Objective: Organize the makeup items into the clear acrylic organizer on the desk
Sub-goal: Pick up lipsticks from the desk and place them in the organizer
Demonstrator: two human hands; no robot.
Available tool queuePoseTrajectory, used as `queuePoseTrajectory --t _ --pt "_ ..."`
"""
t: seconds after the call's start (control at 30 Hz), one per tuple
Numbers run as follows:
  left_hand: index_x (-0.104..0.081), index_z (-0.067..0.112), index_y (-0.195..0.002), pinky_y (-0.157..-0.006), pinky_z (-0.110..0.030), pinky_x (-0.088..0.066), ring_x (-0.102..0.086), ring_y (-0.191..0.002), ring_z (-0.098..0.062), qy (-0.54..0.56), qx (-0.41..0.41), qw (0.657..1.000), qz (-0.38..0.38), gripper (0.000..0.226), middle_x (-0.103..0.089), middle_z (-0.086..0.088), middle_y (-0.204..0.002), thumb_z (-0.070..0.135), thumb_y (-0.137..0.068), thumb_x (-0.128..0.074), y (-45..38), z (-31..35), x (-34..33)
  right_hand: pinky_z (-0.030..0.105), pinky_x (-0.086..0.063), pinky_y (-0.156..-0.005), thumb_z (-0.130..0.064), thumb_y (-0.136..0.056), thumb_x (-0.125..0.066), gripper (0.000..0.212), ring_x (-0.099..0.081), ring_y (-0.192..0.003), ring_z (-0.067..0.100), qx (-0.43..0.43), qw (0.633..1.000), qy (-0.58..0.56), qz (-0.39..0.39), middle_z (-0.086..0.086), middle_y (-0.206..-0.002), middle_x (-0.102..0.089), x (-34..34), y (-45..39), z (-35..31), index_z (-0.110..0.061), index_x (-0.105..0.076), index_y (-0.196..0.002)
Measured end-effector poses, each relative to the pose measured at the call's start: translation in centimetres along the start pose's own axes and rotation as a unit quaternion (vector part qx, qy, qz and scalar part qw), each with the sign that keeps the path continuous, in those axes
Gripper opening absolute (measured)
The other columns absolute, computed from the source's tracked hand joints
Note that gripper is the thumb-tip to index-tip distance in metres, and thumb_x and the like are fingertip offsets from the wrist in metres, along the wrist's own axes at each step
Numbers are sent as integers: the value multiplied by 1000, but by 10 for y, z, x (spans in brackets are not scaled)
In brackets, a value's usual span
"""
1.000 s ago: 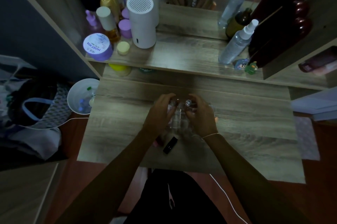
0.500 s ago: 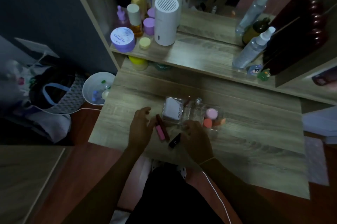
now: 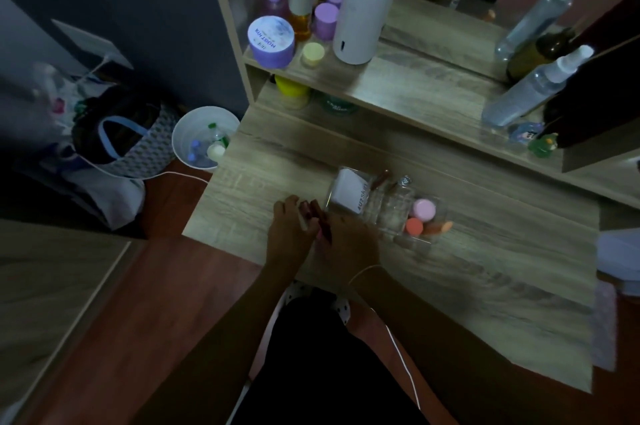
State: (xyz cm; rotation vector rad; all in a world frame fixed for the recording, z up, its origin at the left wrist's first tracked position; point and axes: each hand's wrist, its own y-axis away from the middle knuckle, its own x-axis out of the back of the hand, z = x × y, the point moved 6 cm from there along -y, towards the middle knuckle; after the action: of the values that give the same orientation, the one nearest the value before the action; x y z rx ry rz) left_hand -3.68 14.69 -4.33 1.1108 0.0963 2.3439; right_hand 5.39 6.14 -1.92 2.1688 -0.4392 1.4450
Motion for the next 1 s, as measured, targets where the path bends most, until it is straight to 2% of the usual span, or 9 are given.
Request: queuePoseTrajectory --t 0.1,0.23,0.4,0.53,0.67,0.83,0.93,1.0 --pt "-44 9 -123 -71 -29 -40 -58 -95 -27 7 13 1000 -2 56 -49 -14 -118 24 -77 -73 -4 -7 5 36 -50 -67 -38 -91 -51 28 -65 -77 29 6 1000 -19 19 11 -88 -69 -2 -2 -7 -14 -63 -95" --pt "-44 9 -125 -73 -27 -40 -59 -96 -26 11 35 999 13 57 -51 -15 -118 26 -79 -73 -10 -13 14 39 -53 -68 -46 -90 -50 34 -64 -76 27 5 1000 0 -6 9 -90 -68 -5 -4 -15 -13 -61 -93" --pt "-49 9 -115 -69 -26 -39 -57 -89 -24 8 65 997 35 47 -54 -16 -112 20 -77 -74 -15 -21 25 43 -55 -76 -33 -92 -53 24 -65 -83 28 15 998 12 -64 10 -96 -68 -9 -9 -22 -11 -59 -99" --pt "-49 8 -100 -67 -31 -37 -52 -79 -23 -9 75 995 62 34 -56 -16 -101 13 -74 -71 -22 -29 38 43 -55 -71 -19 -95 -44 18 -65 -80 30 16 999 23 -42 13 -91 -68 -6 -7 -22 -9 -59 -96" --pt "-51 7 -102 -71 -35 -42 -58 -85 -30 -13 82 994 73 34 -59 -17 -99 13 -75 -70 -29 -38 49 41 -56 -70 -32 -99 -42 29 -66 -75 28 5 999 7 -47 12 -86 -68 -3 -7 -19 -9 -61 -97" --pt "-59 13 -112 -72 -28 -39 -59 -87 -26 7 28 997 67 36 -61 -16 -104 10 -78 -68 -30 -32 59 41 -54 -79 -20 -90 -52 17 -61 -89 26 2 995 -77 -66 10 -106 -61 10 0 -16 -11 -61 -101" --pt "-57 18 -120 -72 -26 -42 -55 -83 -16 30 -26 997 67 43 -60 -13 -104 6 -79 -66 -26 -13 63 39 -52 -79 -14 -83 -58 23 -61 -90 25 -5 986 -158 -45 10 -102 -64 32 8 -10 -14 -64 -105" --pt "-56 18 -121 -73 -28 -48 -58 -85 -18 52 -63 995 65 41 -59 -12 -104 6 -82 -64 -22 8 63 39 -52 -80 -11 -81 -62 25 -63 -92 27 -18 980 -196 -35 13 -100 -67 48 14 -2 -12 -66 -106"
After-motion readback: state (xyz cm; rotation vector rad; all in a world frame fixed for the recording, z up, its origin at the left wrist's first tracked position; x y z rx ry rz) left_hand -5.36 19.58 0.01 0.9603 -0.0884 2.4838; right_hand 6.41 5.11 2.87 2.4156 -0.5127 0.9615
